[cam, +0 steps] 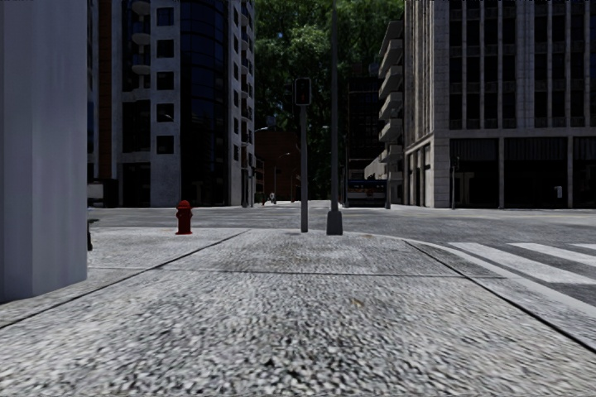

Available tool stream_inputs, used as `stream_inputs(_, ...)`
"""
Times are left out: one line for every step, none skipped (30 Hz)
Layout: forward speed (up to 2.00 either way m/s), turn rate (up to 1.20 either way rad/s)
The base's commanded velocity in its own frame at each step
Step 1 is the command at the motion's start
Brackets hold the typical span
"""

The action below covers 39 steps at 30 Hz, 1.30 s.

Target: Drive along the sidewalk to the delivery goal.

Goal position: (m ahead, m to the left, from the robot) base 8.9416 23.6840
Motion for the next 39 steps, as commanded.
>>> stream_inputs(2.00, 0.37)
stream_inputs(2.00, 0.37)
stream_inputs(2.00, 0.37)
stream_inputs(2.00, 0.37)
stream_inputs(2.00, 0.37)
stream_inputs(2.00, 0.37)
stream_inputs(2.00, 0.37)
stream_inputs(2.00, 0.37)
stream_inputs(2.00, 0.43)
stream_inputs(2.00, 0.43)
stream_inputs(2.00, 0.43)
stream_inputs(2.00, 0.43)
stream_inputs(2.00, 0.43)
stream_inputs(2.00, 0.43)
stream_inputs(2.00, 0.43)
stream_inputs(2.00, 0.43)
stream_inputs(2.00, 0.43)
stream_inputs(2.00, 0.43)
stream_inputs(2.00, 0.43)
stream_inputs(2.00, 0.43)
stream_inputs(2.00, 0.43)
stream_inputs(2.00, 0.43)
stream_inputs(2.00, 0.43)
stream_inputs(2.00, 0.43)
stream_inputs(2.00, 0.43)
stream_inputs(2.00, 0.43)
stream_inputs(2.00, 0.43)
stream_inputs(2.00, 0.43)
stream_inputs(2.00, 0.43)
stream_inputs(2.00, 0.43)
stream_inputs(2.00, 0.43)
stream_inputs(2.00, 0.43)
stream_inputs(2.00, 0.43)
stream_inputs(2.00, 0.43)
stream_inputs(2.00, 0.43)
stream_inputs(2.00, 0.43)
stream_inputs(2.00, 0.43)
stream_inputs(2.00, 0.43)
stream_inputs(2.00, 0.43)
